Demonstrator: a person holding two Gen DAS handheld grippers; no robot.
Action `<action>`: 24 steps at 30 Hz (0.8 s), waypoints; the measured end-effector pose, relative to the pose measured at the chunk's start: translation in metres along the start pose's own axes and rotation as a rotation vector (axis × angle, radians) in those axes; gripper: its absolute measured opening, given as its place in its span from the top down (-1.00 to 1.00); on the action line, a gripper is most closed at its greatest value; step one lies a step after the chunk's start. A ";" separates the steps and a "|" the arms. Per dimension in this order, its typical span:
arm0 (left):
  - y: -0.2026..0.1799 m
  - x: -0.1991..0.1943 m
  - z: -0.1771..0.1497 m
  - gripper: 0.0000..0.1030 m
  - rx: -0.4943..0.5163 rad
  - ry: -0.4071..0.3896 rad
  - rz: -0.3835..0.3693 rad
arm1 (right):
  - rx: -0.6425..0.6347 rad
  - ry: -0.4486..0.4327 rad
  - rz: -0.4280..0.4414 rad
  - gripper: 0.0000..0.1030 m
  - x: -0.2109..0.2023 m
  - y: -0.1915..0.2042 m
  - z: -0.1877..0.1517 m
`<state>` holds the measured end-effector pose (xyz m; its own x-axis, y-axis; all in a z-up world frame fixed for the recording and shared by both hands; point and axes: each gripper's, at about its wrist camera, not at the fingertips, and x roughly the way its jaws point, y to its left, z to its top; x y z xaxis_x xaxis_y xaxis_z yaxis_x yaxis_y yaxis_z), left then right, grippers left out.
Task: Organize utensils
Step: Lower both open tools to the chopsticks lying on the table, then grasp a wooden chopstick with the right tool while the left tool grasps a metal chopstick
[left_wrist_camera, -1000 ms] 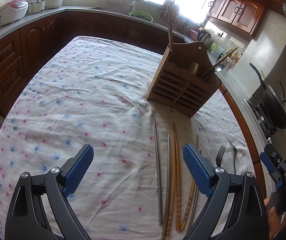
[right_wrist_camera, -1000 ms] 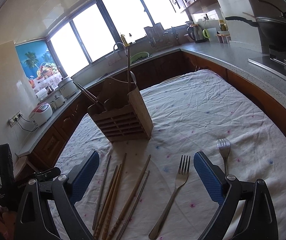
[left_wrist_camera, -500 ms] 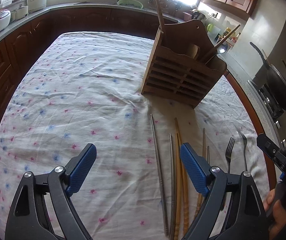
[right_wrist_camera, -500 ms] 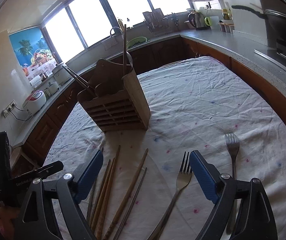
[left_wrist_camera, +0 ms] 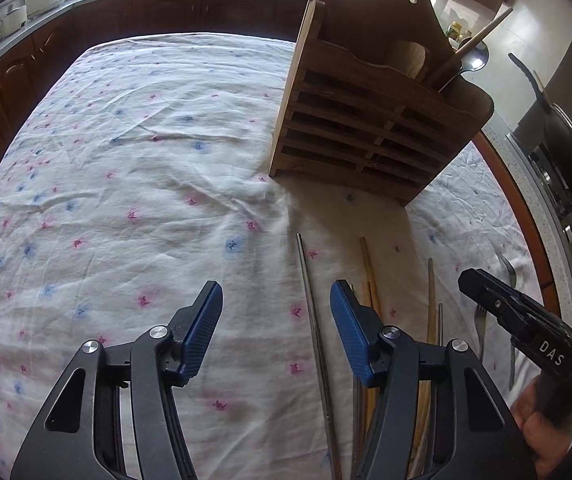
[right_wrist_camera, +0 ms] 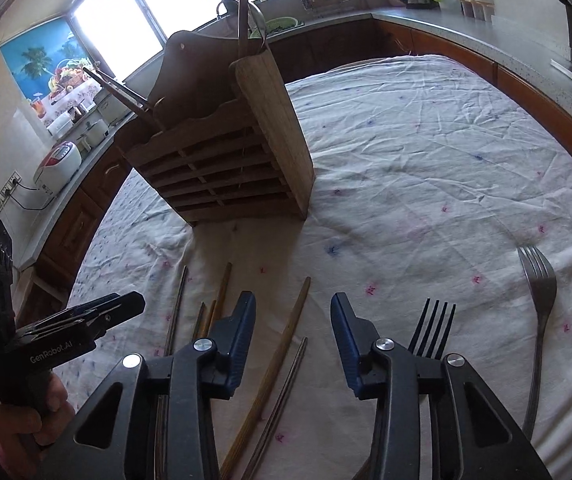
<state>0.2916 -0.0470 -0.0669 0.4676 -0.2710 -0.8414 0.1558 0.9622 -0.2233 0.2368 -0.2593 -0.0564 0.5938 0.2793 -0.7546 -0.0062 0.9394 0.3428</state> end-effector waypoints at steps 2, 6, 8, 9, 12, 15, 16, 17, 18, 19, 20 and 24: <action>-0.002 0.005 0.003 0.02 0.002 0.007 -0.007 | -0.005 0.013 -0.006 0.22 0.008 0.001 0.002; -0.008 0.014 0.011 0.12 0.021 0.019 -0.017 | -0.009 0.030 -0.017 0.25 0.018 -0.001 0.003; -0.011 0.021 0.015 0.25 0.037 0.032 -0.017 | -0.009 0.036 -0.020 0.29 0.021 -0.002 0.004; -0.013 0.024 0.017 0.37 0.042 0.040 -0.020 | -0.010 0.039 -0.024 0.29 0.023 -0.002 0.005; -0.017 0.033 0.021 0.44 0.061 0.058 -0.028 | -0.014 0.048 -0.031 0.31 0.028 -0.003 0.006; -0.020 0.041 0.023 0.45 0.086 0.064 -0.016 | -0.020 0.060 -0.038 0.35 0.033 -0.003 0.007; -0.022 0.042 0.023 0.45 0.101 0.065 -0.010 | -0.021 0.064 -0.039 0.36 0.035 -0.003 0.007; -0.024 0.043 0.024 0.45 0.112 0.065 -0.005 | -0.025 0.068 -0.042 0.38 0.037 -0.002 0.007; -0.025 0.043 0.024 0.45 0.117 0.066 -0.005 | -0.032 0.068 -0.047 0.38 0.039 -0.001 0.007; -0.025 0.044 0.024 0.48 0.122 0.066 -0.007 | -0.043 0.067 -0.056 0.39 0.040 0.002 0.007; -0.026 0.044 0.024 0.53 0.129 0.064 -0.005 | -0.054 0.068 -0.064 0.39 0.041 0.004 0.008; -0.027 0.045 0.021 0.84 0.157 0.045 0.024 | -0.113 0.071 -0.118 0.44 0.046 0.015 0.007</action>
<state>0.3270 -0.0856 -0.0883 0.4338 -0.2430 -0.8676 0.2808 0.9514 -0.1261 0.2694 -0.2334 -0.0823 0.5378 0.1752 -0.8246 -0.0323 0.9817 0.1875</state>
